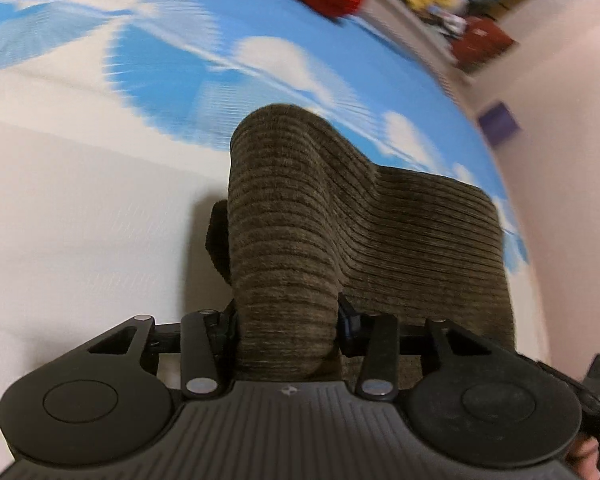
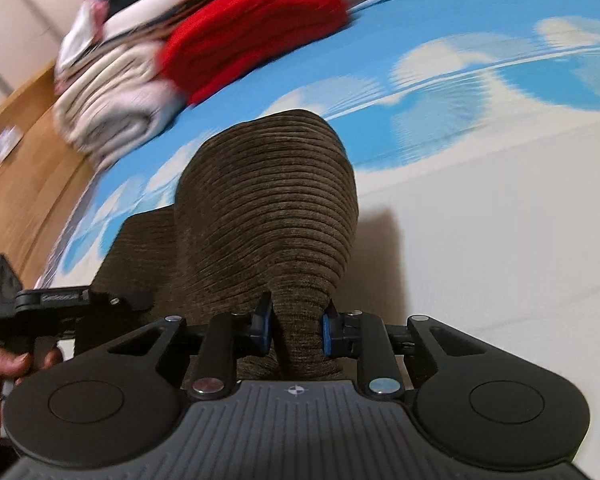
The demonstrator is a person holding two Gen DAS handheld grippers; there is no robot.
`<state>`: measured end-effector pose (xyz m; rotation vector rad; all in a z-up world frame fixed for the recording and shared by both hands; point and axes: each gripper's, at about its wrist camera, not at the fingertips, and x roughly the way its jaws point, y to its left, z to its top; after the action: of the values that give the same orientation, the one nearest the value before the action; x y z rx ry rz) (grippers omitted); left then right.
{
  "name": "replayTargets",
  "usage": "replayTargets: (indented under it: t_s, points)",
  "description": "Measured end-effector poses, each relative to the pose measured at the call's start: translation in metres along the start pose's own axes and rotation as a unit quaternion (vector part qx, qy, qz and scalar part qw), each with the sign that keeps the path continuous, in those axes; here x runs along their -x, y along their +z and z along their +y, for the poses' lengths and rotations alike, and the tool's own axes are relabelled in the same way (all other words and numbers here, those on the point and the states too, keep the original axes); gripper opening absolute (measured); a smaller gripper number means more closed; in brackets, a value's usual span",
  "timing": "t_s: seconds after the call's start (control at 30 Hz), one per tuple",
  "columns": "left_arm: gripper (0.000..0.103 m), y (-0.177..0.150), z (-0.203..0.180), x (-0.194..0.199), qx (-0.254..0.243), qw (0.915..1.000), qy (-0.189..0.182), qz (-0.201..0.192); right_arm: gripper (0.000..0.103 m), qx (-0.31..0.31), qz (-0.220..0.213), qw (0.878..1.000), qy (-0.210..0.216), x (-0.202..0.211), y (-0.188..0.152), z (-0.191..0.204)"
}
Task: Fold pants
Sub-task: 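Open both tools and release the folded pants onto the sheet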
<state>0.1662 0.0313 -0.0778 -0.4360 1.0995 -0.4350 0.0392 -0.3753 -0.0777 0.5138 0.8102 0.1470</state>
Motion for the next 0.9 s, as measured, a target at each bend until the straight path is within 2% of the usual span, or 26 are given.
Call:
replayTargets:
  t_s: [0.03,0.07,0.1,0.13,0.2,0.23,0.3,0.33,0.37,0.43,0.5,0.53,0.57,0.6,0.63,0.67,0.7,0.77,0.83,0.9]
  points:
    - [0.05,-0.001,-0.007,-0.009,-0.011,0.9999,0.001,0.008,0.024,-0.001,-0.012,1.0,-0.012,0.006,0.001,-0.01]
    - [0.051,-0.003,-0.011,-0.018,-0.02,0.9993,0.023,0.02,0.025,-0.001,-0.02,0.999,-0.03,0.008,0.001,-0.022]
    - [0.066,-0.007,-0.013,-0.024,-0.028,0.998,0.05,0.029,0.029,-0.006,-0.019,0.998,-0.055,0.008,0.0,-0.034]
    - [0.073,-0.008,-0.015,-0.025,-0.027,0.9969,0.068,0.028,0.03,-0.016,-0.01,0.996,-0.088,0.005,0.0,-0.045]
    - [0.068,-0.007,-0.018,-0.019,-0.015,0.9964,0.079,0.027,0.028,-0.032,0.012,0.986,-0.164,0.004,-0.004,-0.068]
    - [0.065,-0.006,-0.021,-0.011,-0.019,0.9957,0.089,0.019,0.028,-0.04,0.002,0.983,-0.178,0.01,-0.005,-0.074]
    - [0.062,-0.003,-0.035,0.012,-0.051,0.9919,0.115,-0.018,0.026,-0.053,-0.02,0.984,-0.167,0.025,-0.003,-0.078]
    - [0.06,-0.004,-0.042,0.022,-0.071,0.9894,0.122,-0.034,0.026,-0.04,-0.036,0.988,-0.142,0.032,-0.001,-0.07]
    - [0.059,-0.008,-0.047,0.031,-0.087,0.9879,0.121,-0.045,0.026,-0.015,-0.051,0.992,-0.114,0.039,-0.001,-0.061]
    - [0.048,-0.012,-0.054,0.04,-0.105,0.989,0.093,-0.045,0.026,0.041,-0.059,0.996,-0.05,0.044,-0.004,-0.036]
    - [0.046,-0.022,-0.061,0.038,-0.137,0.9883,0.063,-0.023,0.026,0.066,-0.012,0.997,0.029,0.035,-0.013,-0.025]
    - [0.045,-0.029,-0.065,0.032,-0.164,0.9852,0.052,-0.001,0.026,0.078,0.022,0.996,0.038,0.026,-0.02,-0.021]
    - [0.044,-0.039,-0.069,0.021,-0.194,0.9792,0.048,0.034,0.026,0.098,0.066,0.993,0.028,0.012,-0.029,-0.018]
    - [0.044,-0.055,-0.071,0.005,-0.237,0.9661,0.067,0.079,0.026,0.12,0.113,0.986,0.001,-0.003,-0.041,-0.017]
    - [0.044,-0.066,-0.071,-0.005,-0.272,0.9522,0.096,0.101,0.026,0.144,0.13,0.981,-0.013,-0.012,-0.051,-0.017]
    - [0.044,-0.078,-0.074,-0.013,-0.306,0.9375,0.12,0.115,0.026,0.154,0.125,0.98,-0.011,-0.012,-0.053,-0.015]
    - [0.044,-0.08,-0.076,-0.014,-0.314,0.9338,0.126,0.117,0.025,0.152,0.129,0.98,-0.005,-0.011,-0.049,-0.012]
    - [0.044,-0.074,-0.078,-0.01,-0.297,0.9394,0.123,0.12,0.026,0.138,0.123,0.983,-0.003,-0.007,-0.039,-0.009]
    - [0.044,-0.067,-0.079,-0.007,-0.289,0.9422,0.117,0.122,0.026,0.128,0.079,0.989,-0.017,0.003,-0.026,-0.011]
    - [0.044,-0.063,-0.084,-0.005,-0.297,0.9408,0.112,0.118,0.028,0.091,0.025,0.995,-0.026,0.007,-0.006,-0.016]
